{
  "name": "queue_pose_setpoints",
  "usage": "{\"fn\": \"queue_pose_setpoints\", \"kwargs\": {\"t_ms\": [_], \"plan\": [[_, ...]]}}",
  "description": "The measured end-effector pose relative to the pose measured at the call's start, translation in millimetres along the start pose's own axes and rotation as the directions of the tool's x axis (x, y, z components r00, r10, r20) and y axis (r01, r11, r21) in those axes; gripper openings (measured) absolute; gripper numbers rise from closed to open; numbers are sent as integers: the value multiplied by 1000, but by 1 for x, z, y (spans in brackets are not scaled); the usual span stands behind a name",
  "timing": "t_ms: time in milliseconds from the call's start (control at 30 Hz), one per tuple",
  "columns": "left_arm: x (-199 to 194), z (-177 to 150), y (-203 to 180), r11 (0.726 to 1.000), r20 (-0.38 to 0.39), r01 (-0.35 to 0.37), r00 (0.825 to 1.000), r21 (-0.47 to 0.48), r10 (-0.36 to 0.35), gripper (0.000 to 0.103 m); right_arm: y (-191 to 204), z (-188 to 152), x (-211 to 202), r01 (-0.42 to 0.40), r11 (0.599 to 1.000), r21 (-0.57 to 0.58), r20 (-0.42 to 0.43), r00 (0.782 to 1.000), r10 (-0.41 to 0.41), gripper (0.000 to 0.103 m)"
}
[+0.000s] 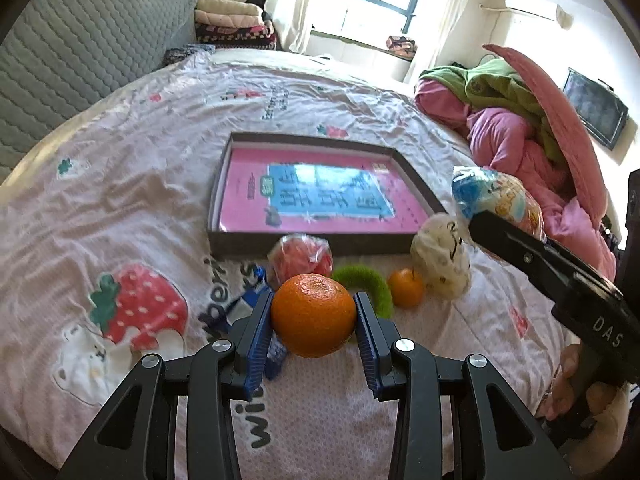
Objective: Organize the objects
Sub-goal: 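Lift and carry the orange with left tool while right tool carries the egg toward the tray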
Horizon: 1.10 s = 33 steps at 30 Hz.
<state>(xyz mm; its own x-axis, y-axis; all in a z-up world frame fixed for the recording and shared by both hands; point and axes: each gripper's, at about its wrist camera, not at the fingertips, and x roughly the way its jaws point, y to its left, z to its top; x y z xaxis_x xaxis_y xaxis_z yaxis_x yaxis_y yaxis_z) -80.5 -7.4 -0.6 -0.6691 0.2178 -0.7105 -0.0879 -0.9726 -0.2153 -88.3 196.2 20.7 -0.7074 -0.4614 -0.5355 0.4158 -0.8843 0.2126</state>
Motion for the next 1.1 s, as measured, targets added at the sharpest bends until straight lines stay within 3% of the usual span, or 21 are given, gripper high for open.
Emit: {"fn": "queue_pose_setpoints", "kwargs": {"t_ms": [267,633,1100], "plan": [[-9,24,0,999,45,-10,999,45,8,41,11,21,-11,17,998,-57,50,999,-14,50],[14,54,11,997,87,-10,996,80,3,41,2,29,11,12,999,-53,60,998,-8,50],[47,78,25,998,47,-4,999,70,1,41,-40,49,34,-3,1000,-17,75,997,4,50]]}}
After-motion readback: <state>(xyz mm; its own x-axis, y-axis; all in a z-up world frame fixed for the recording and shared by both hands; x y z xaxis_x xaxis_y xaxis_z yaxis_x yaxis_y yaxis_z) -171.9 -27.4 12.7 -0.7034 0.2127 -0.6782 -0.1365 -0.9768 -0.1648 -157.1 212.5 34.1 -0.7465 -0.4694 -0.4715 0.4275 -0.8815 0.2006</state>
